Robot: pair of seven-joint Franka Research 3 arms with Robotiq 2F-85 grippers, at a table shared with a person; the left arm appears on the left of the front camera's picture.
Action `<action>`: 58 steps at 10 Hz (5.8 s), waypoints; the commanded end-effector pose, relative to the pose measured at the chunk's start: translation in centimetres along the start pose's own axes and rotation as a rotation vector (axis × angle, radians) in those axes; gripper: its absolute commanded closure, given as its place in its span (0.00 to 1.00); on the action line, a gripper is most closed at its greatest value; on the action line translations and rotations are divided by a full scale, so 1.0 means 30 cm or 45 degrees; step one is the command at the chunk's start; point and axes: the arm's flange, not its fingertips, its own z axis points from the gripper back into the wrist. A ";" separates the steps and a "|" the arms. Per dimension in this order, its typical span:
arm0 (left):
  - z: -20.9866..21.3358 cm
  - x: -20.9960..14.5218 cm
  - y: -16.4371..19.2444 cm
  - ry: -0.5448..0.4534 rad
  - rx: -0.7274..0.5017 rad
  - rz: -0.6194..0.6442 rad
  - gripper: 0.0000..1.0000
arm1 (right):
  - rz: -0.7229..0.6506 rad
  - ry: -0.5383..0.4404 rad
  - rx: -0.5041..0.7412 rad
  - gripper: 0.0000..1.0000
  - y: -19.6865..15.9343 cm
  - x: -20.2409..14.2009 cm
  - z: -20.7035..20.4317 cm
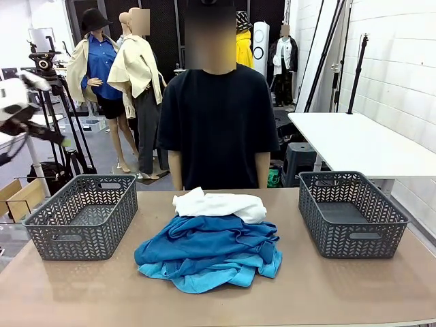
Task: Sort the tops and bottoms.
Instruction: Lift clothes from the center of the table with your left hand, then sort the clothes according to human instructions.
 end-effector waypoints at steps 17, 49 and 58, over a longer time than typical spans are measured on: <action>-0.612 0.315 -0.800 0.108 -0.786 -0.636 0.00 | 0.011 0.007 0.002 0.00 0.001 -0.002 0.000; -0.190 0.844 -0.760 -0.068 -0.468 -0.957 1.00 | 0.011 0.007 0.002 0.00 0.001 -0.002 0.000; 0.496 1.255 -0.619 -0.187 -0.067 -0.859 1.00 | 0.011 0.007 0.002 0.00 0.001 -0.002 0.000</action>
